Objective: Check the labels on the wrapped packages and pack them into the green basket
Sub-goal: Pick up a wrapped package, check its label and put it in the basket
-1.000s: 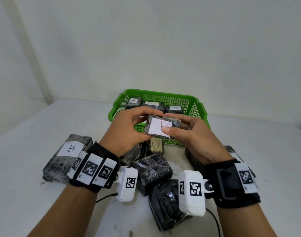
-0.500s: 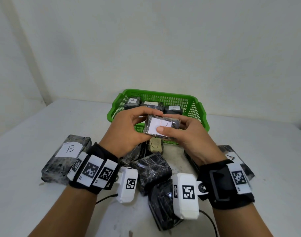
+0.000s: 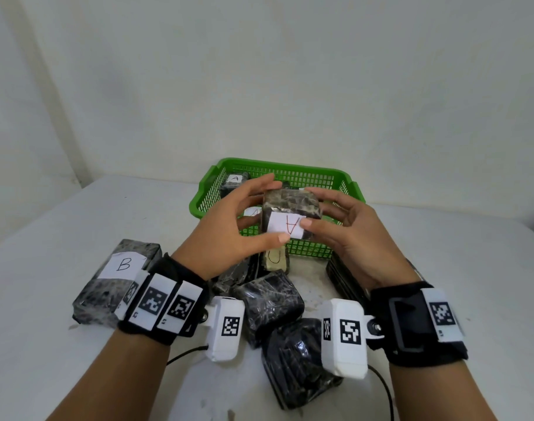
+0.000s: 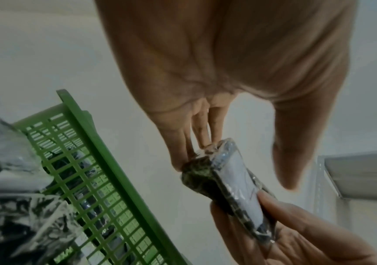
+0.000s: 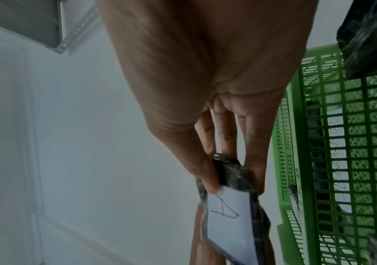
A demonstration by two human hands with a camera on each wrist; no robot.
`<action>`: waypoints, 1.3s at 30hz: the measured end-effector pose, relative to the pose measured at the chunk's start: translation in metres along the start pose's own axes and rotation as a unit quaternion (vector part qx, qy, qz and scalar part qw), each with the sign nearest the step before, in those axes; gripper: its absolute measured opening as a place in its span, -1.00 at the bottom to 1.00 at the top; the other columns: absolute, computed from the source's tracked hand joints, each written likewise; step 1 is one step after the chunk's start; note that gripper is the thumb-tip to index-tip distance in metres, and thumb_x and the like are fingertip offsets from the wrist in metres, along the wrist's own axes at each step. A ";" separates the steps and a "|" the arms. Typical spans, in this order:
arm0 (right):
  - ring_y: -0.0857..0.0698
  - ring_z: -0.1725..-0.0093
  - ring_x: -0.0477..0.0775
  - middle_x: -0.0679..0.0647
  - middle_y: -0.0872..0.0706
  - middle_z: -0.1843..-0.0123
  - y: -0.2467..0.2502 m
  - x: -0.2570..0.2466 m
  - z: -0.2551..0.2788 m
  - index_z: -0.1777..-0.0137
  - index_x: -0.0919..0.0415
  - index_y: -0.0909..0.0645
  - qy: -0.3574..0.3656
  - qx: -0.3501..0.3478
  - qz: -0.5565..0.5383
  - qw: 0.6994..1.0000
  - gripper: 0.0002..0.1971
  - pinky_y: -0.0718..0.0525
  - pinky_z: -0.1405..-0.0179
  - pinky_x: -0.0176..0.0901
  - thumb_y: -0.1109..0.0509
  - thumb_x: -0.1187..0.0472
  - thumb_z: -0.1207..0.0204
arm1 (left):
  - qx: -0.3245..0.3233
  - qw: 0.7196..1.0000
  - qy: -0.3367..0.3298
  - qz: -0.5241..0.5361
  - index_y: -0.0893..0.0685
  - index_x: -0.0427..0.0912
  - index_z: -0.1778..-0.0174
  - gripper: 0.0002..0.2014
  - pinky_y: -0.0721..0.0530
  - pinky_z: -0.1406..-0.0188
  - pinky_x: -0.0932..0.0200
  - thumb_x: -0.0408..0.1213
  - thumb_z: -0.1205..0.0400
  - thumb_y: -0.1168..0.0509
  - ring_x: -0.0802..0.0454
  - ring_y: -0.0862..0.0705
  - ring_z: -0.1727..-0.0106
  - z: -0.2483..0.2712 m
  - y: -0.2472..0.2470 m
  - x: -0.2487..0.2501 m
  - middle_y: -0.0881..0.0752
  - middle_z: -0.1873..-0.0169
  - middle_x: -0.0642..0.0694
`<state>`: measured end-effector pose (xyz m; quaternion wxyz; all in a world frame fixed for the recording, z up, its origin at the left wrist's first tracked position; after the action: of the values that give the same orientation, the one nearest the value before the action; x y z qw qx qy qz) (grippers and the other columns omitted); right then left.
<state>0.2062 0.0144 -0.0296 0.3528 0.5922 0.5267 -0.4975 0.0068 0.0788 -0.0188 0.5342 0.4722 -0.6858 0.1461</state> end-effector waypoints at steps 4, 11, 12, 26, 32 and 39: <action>-0.86 -0.23 0.25 0.18 -0.87 -0.19 -0.005 -0.003 0.001 -0.37 0.15 -0.73 0.014 -0.023 -0.007 1.000 -0.42 -0.85 -0.19 0.15 -0.67 0.36 -0.30 | 0.049 0.999 0.010 -0.010 -0.57 -0.01 -0.50 -0.32 -0.71 -0.34 -0.02 -0.32 -0.45 -0.62 0.15 -0.75 -0.27 -0.002 0.005 -0.003 -0.77 -0.25 0.04; -0.88 -0.12 0.21 0.21 -0.92 -0.09 -0.014 0.004 0.001 -0.21 0.35 -0.78 -0.056 -0.005 0.003 0.998 -0.52 -0.85 -0.07 0.06 -0.64 0.11 -0.32 | 0.053 0.998 -0.017 -0.017 -0.67 -0.04 -0.31 -0.38 -0.71 -0.34 -0.08 -0.36 -0.33 -0.69 0.10 -0.74 -0.29 0.000 0.001 0.000 -0.78 -0.20 0.06; -0.89 -0.13 0.24 0.22 -0.92 -0.08 -0.015 0.004 0.002 -0.19 0.36 -0.79 -0.052 0.005 0.011 0.999 -0.55 -0.84 -0.11 0.11 -0.65 0.12 -0.35 | 0.052 0.998 -0.018 -0.016 -0.67 -0.04 -0.31 -0.38 -0.71 -0.34 -0.08 -0.37 -0.33 -0.69 0.09 -0.74 -0.30 0.000 0.001 0.000 -0.78 -0.20 0.05; -0.91 -0.08 0.24 0.20 -0.93 -0.01 -0.023 0.005 0.003 -0.10 0.25 -0.87 -0.028 0.024 0.053 0.998 -0.69 -0.82 -0.25 0.16 -0.70 0.13 -0.40 | 0.028 0.999 -0.029 -0.009 -0.72 -0.03 -0.18 -0.44 -0.73 -0.28 0.10 -0.49 -0.30 -0.68 0.09 -0.75 -0.26 0.000 -0.002 0.005 -0.78 -0.13 0.06; -0.88 0.14 0.15 0.26 -0.92 0.02 -0.009 -0.001 0.003 -0.07 0.28 -0.81 -0.048 0.010 0.014 0.999 -0.64 -0.86 0.10 -0.07 -0.63 0.09 -0.34 | 0.048 0.999 -0.008 0.011 -0.71 -0.09 -0.22 -0.40 -0.72 -0.33 -0.05 -0.45 -0.28 -0.70 0.09 -0.76 -0.25 0.000 0.007 0.002 -0.80 -0.15 0.00; -0.88 0.07 0.11 0.19 -0.92 -0.01 -0.013 -0.001 0.004 -0.12 0.22 -0.81 -0.059 0.003 -0.007 0.998 -0.69 -0.90 -0.07 0.03 -0.65 0.22 -0.36 | 0.066 0.998 -0.013 0.012 -0.69 -0.07 -0.19 -0.41 -0.71 -0.35 -0.06 -0.45 -0.27 -0.70 0.08 -0.75 -0.28 -0.002 0.007 0.000 -0.79 -0.16 0.02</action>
<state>0.1928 0.0131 -0.0279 0.3782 0.5588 0.5077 -0.5357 0.0021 0.0832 -0.0159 0.4912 0.4997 -0.6874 0.1912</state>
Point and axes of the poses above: each hand's wrist, its own z-axis away from the middle knuckle, its own y-axis out of the back of the hand, x = y × z, the point moved 3 cm from there along -z, towards the middle knuckle
